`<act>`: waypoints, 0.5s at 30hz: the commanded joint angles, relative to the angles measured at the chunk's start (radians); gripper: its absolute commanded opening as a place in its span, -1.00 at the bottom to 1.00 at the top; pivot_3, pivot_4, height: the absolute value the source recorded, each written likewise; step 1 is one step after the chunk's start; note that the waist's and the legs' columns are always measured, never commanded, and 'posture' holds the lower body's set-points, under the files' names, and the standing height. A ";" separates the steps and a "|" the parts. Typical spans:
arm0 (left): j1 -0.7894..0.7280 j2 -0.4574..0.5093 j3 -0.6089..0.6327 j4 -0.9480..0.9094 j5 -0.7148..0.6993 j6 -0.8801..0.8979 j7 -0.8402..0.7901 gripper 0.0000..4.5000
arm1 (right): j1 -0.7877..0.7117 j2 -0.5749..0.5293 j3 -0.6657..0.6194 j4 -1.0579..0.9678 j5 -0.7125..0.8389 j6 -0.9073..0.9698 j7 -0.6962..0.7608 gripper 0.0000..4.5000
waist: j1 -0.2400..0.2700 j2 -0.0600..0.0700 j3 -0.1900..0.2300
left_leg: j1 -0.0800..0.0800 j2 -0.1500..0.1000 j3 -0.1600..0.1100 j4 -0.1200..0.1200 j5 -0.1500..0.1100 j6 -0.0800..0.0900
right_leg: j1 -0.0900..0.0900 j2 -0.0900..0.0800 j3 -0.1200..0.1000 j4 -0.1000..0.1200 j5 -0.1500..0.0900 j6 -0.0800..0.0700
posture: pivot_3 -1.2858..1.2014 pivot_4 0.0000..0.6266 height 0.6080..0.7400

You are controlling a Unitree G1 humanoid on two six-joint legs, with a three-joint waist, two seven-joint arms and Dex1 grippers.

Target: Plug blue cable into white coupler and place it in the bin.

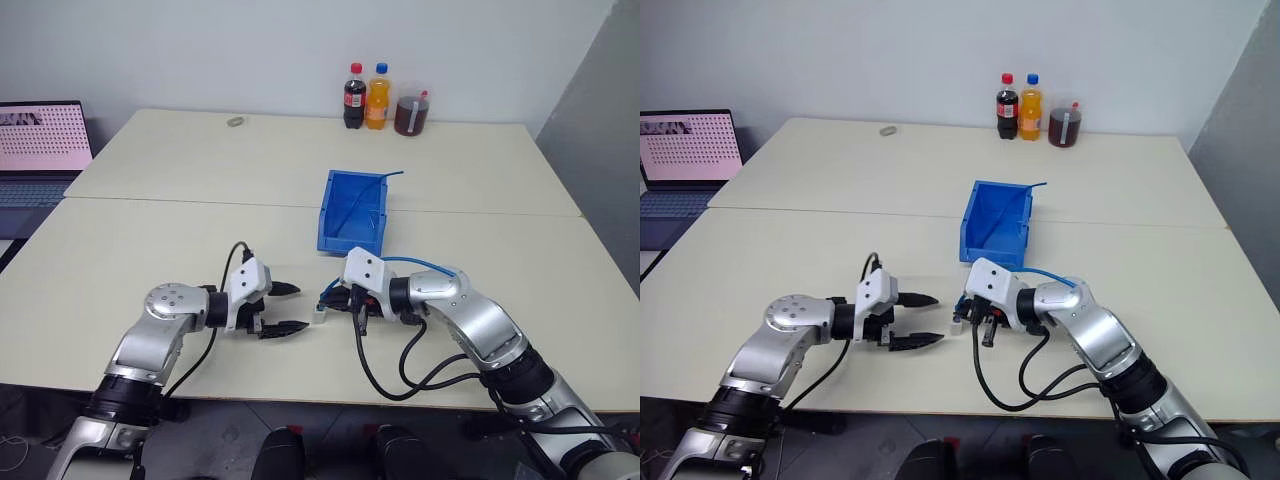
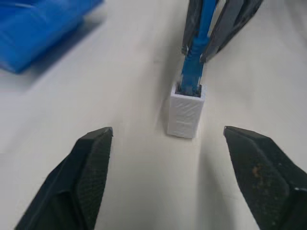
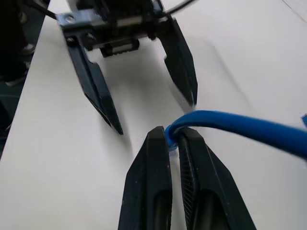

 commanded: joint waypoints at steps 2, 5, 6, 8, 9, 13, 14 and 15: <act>0.004 0.011 0.068 -0.141 -0.017 0.047 0.109 0.99 | -0.038 0.022 -0.198 -0.098 0.120 0.088 -0.057 -1.00 | 0.001 0.000 0.002 | -0.001 0.000 0.000 0.000 0.000 0.000 | -0.001 0.000 0.000 0.000 0.000 0.000 | 0.03 -0.52 1.00; -0.018 0.010 0.073 -0.205 -0.013 0.101 0.170 0.99 | -0.138 0.024 -0.328 -0.007 0.161 0.100 -0.105 -1.00 | 0.001 0.000 0.005 | -0.001 0.000 0.000 0.000 0.000 0.000 | -0.001 0.000 0.000 0.000 0.000 0.000 | 0.03 -0.52 1.00; -0.032 0.004 0.073 -0.217 -0.013 0.120 0.194 0.99 | -0.179 0.025 -0.359 0.049 0.164 0.089 -0.119 -1.00 | 0.001 -0.001 0.006 | -0.001 0.000 0.000 0.000 0.000 0.000 | -0.001 0.000 0.000 0.000 0.000 0.000 | 0.03 -0.52 1.00; -0.058 -0.005 0.068 -0.228 -0.018 0.155 0.221 0.99 | -0.258 0.023 -0.378 0.188 0.149 0.037 -0.131 -1.00 | 0.000 -0.001 0.008 | -0.001 0.000 0.000 0.000 0.000 0.000 | -0.001 0.000 0.000 0.000 0.001 0.001 | 0.03 -0.52 1.00; -0.069 -0.007 0.063 -0.230 -0.018 0.165 0.231 0.99 | -0.298 0.026 -0.382 0.267 0.140 0.007 -0.130 -1.00 | -0.001 -0.001 0.008 | -0.001 0.000 0.000 0.000 0.000 0.000 | -0.002 0.000 0.000 0.000 0.001 0.001 | 0.03 -0.52 1.00; -0.096 -0.016 0.042 -0.220 -0.009 0.179 0.254 0.99 | -0.485 0.053 -0.388 0.673 0.077 -0.151 -0.168 -1.00 | -0.011 -0.001 0.009 | -0.001 0.000 0.001 -0.001 0.000 0.000 | -0.001 0.000 0.001 0.000 0.001 0.000 | 0.03 -0.52 1.00; -0.100 -0.018 0.035 -0.216 -0.005 0.174 0.254 0.99 | -0.525 0.054 -0.376 0.770 0.054 -0.191 -0.168 -1.00 | -0.016 -0.001 0.009 | -0.002 0.000 0.002 -0.001 0.000 0.000 | -0.002 0.000 0.001 0.000 0.001 -0.001 | 0.03 -0.52 1.00; -0.105 -0.018 0.027 -0.213 -0.001 0.169 0.255 0.99 | -0.558 0.053 -0.360 0.856 0.030 -0.230 -0.158 -1.00 | -0.018 -0.002 0.009 | -0.003 -0.001 0.002 -0.001 0.000 0.000 | -0.004 0.000 0.001 0.000 0.002 -0.002 | 0.03 -0.52 1.00</act>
